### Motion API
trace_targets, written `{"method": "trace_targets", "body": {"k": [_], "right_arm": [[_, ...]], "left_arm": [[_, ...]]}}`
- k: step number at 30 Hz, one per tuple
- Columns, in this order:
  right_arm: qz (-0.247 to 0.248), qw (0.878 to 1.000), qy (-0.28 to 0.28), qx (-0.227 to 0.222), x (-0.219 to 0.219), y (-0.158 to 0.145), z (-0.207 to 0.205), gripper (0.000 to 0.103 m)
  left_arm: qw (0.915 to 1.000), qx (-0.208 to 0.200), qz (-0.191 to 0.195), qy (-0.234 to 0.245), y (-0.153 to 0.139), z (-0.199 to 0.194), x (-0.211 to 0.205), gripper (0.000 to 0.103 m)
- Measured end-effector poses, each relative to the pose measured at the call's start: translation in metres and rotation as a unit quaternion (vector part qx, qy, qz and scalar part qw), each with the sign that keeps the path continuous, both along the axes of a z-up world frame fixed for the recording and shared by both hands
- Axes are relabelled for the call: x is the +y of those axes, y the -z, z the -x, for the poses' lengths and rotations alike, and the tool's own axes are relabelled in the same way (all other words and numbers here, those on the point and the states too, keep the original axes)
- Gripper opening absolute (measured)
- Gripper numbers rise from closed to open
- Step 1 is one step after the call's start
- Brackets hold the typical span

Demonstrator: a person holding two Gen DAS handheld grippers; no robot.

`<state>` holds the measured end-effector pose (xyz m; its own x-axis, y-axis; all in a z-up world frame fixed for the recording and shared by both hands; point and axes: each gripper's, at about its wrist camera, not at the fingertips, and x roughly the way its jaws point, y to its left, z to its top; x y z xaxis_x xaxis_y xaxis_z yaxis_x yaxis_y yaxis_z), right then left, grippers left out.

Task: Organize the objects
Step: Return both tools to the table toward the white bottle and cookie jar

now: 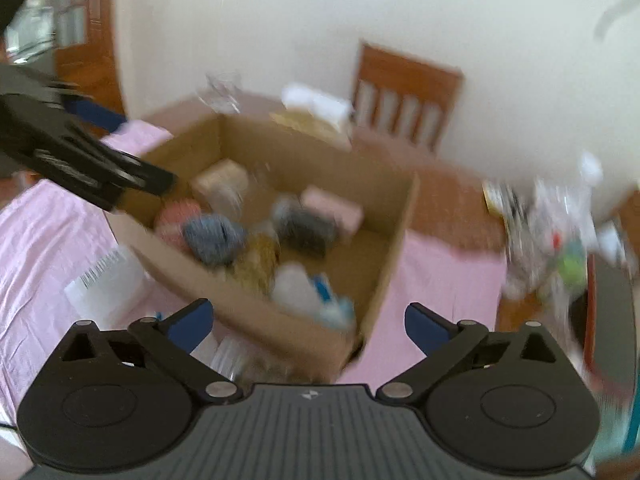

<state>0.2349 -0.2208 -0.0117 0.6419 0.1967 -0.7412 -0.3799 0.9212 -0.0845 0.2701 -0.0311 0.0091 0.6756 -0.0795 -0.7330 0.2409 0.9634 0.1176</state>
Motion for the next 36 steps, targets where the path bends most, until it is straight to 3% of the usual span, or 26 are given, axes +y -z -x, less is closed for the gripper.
{"method": "trace_targets", "body": {"k": [7,16,27,36], "right_arm": [[-0.034,0.999,0.028,0.029,-0.003,0.026,0.021,0.103],[-0.048,0.996,0.064,0.036,-0.001,0.053,0.026,0.103],[-0.059,0.994,0.080,0.043,-0.005,0.057,0.015,0.103],[-0.057,0.992,0.092,0.060,0.000,0.069,0.009,0.103]], "left_arm": [[0.9997,-0.005,0.001,-0.024,0.013,0.038,0.011,0.099],[0.9963,0.030,0.003,-0.080,0.055,0.065,0.020,0.099],[0.9891,0.083,0.007,-0.121,0.099,0.070,0.043,0.099],[0.9874,0.095,0.004,-0.126,0.108,0.073,0.057,0.099]]}}
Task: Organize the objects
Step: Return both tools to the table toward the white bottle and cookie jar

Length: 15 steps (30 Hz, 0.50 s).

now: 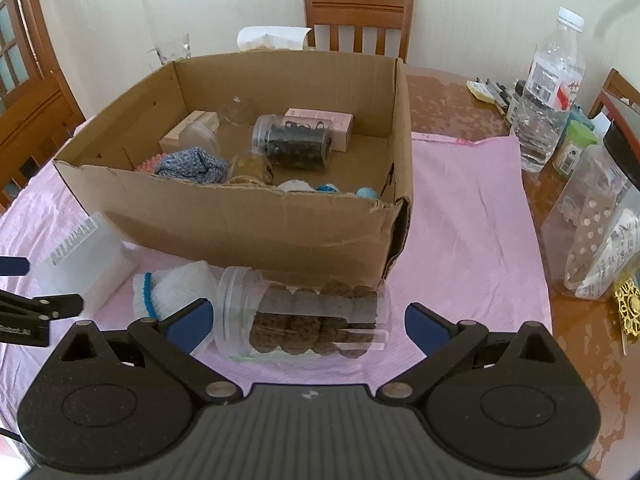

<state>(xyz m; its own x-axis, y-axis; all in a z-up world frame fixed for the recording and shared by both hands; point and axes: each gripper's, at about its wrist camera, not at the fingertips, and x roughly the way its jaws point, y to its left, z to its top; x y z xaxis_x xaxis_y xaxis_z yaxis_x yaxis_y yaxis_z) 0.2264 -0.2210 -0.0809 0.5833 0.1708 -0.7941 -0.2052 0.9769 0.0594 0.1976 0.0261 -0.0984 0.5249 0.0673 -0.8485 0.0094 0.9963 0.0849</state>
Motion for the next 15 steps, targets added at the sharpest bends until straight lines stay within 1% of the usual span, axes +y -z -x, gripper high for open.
{"method": "trace_targets", "body": {"k": [15], "right_arm": [[0.002,1.000,0.016,0.016,-0.006,0.004,-0.002,0.103]], "left_arm": [[0.9987,-0.002,-0.020,-0.046,0.004,-0.016,0.040,0.099]]}}
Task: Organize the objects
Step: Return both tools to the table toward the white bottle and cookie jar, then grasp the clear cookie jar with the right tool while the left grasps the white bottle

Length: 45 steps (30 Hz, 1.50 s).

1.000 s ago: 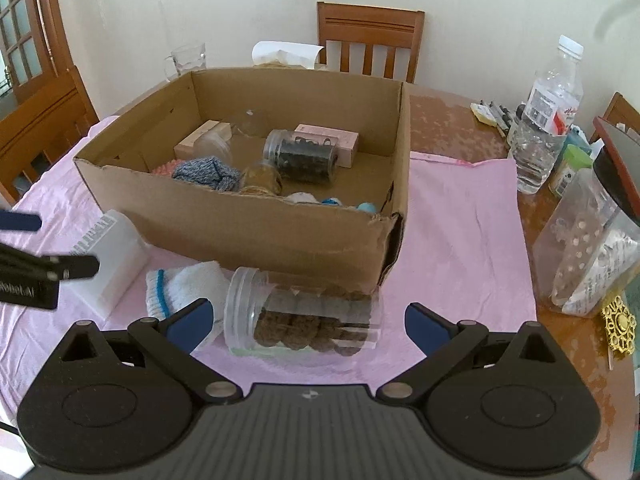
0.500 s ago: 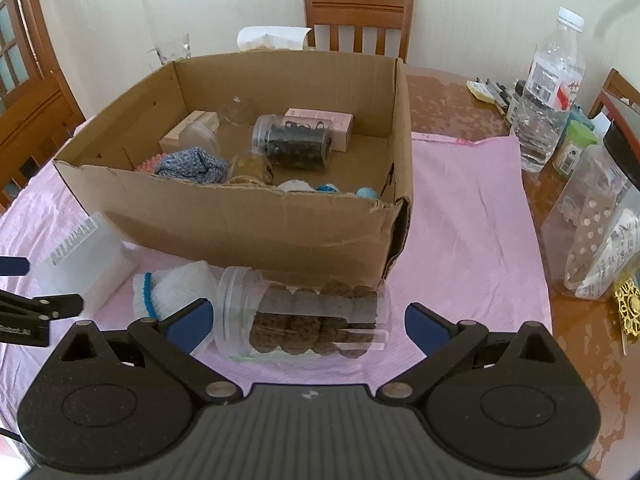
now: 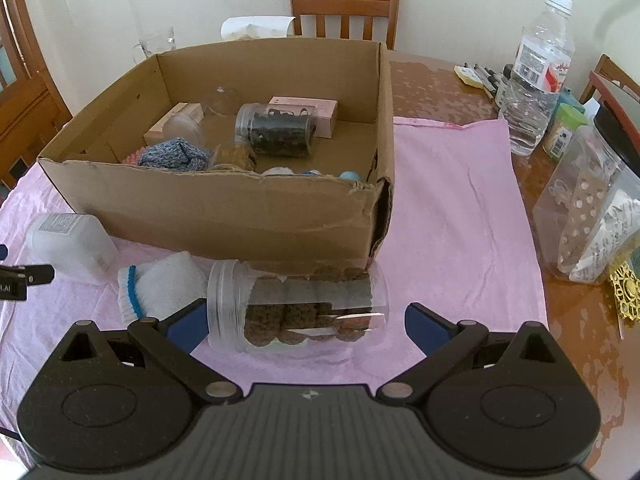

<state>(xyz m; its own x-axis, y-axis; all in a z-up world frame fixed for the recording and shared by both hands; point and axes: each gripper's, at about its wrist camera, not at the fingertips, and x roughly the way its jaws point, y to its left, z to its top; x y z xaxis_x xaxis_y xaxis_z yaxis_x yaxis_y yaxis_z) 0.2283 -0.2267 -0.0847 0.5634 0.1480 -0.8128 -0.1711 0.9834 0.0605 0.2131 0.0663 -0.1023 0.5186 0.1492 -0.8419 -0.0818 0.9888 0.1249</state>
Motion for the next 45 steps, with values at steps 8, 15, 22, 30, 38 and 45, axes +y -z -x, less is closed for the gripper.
{"method": "trace_targets", "body": {"k": [8,15,22,30,38,45], "right_arm": [[0.006,1.000,-0.007,0.000,0.002,0.001,-0.004,0.103],[0.002,1.000,-0.009,0.001,0.003,0.003,-0.009,0.103],[-0.004,1.000,-0.010,0.003,0.001,0.004,-0.013,0.103],[-0.004,1.000,-0.015,0.013,0.003,0.011,-0.016,0.103],[0.005,0.999,-0.033,0.006,0.010,0.006,-0.016,0.101],[0.026,0.998,-0.052,0.006,0.012,0.001,-0.015,0.096]], "left_arm": [[0.9994,0.001,0.031,0.012,0.001,0.001,-0.002,0.099],[0.9965,-0.007,0.067,0.050,0.002,0.012,-0.025,0.099],[0.9958,-0.019,0.069,0.058,0.007,0.005,-0.040,0.099],[0.9966,-0.028,0.055,0.054,0.008,-0.009,-0.047,0.099],[0.9969,-0.038,0.047,0.050,0.004,-0.014,-0.048,0.097],[0.9963,-0.029,0.061,0.053,0.003,-0.018,-0.042,0.083]]}}
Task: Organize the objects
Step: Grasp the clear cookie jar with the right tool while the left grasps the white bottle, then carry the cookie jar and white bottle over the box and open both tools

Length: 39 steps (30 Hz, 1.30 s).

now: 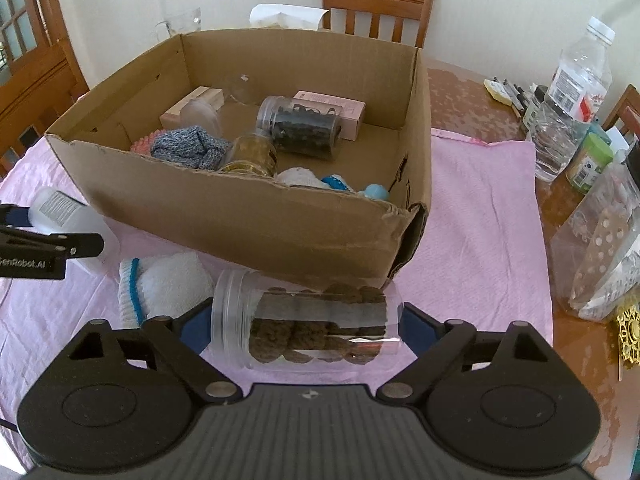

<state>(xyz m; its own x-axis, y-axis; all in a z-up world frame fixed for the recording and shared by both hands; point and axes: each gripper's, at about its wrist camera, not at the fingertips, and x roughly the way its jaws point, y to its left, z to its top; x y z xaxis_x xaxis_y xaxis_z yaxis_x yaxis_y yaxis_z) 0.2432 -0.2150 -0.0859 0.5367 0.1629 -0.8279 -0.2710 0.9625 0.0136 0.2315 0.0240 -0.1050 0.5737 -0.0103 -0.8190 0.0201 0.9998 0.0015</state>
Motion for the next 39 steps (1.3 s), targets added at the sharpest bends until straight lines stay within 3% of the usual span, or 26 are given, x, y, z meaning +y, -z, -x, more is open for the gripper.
{"method": "trace_targets", "body": {"k": [9,21,31,39], "right_arm": [[0.013,0.999,-0.043,-0.006,-0.001,-0.017,0.008,0.096],[0.017,0.989,-0.139,-0.047,-0.011,-0.089,0.015,0.096],[0.017,0.982,-0.161,-0.099,-0.003,-0.122,-0.021,0.096],[0.012,0.981,-0.160,-0.109,0.008,-0.119,-0.056,0.103]], "left_arm": [[0.9991,0.020,-0.011,0.035,-0.013,0.000,0.001,0.083],[0.9927,0.034,-0.005,0.116,-0.086,0.009,0.004,0.083],[0.9884,-0.031,-0.015,0.148,-0.142,-0.014,-0.013,0.083],[0.9882,-0.040,-0.025,0.145,-0.142,-0.045,-0.023,0.083]]}}
